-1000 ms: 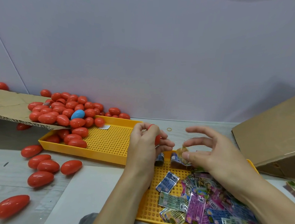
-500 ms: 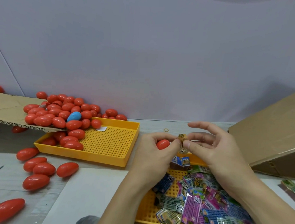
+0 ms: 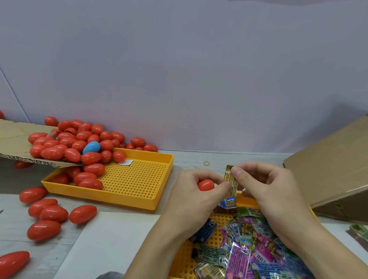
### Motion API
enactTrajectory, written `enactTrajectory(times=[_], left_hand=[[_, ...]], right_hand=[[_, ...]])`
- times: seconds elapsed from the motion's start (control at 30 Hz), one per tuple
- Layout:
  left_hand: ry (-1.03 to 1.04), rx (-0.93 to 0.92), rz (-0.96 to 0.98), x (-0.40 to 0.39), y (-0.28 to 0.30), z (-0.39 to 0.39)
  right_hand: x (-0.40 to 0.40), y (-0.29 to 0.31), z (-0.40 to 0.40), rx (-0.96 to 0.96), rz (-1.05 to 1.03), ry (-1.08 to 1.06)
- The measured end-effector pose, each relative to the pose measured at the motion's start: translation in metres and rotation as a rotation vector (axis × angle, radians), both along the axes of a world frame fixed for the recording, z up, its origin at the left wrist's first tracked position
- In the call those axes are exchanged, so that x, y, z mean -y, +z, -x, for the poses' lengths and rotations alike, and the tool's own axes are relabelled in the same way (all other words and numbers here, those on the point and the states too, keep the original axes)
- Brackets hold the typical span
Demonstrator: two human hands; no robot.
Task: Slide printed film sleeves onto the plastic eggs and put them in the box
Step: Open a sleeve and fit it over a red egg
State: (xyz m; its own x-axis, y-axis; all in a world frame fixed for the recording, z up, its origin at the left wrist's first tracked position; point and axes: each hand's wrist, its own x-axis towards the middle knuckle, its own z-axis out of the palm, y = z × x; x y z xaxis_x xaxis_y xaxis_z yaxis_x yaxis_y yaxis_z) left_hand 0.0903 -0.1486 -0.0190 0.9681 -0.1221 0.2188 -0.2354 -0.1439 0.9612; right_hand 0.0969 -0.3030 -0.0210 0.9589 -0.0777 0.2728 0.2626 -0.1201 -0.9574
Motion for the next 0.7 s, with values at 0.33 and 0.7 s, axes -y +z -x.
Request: enactTrajectory(times=[0.33, 0.7], left_hand=[[0.025, 0.023, -0.005, -0.0006, -0.0009, -0.0021], [0.091, 0.066, 0.017, -0.0015, -0.0029, -0.0044]], right_hand=[[-0.0052, -0.0013, -0.0001, -0.052, -0.099, 0.042], [-0.0037, -0.0004, 0.0012, -0.11, -0.138, 0.079]])
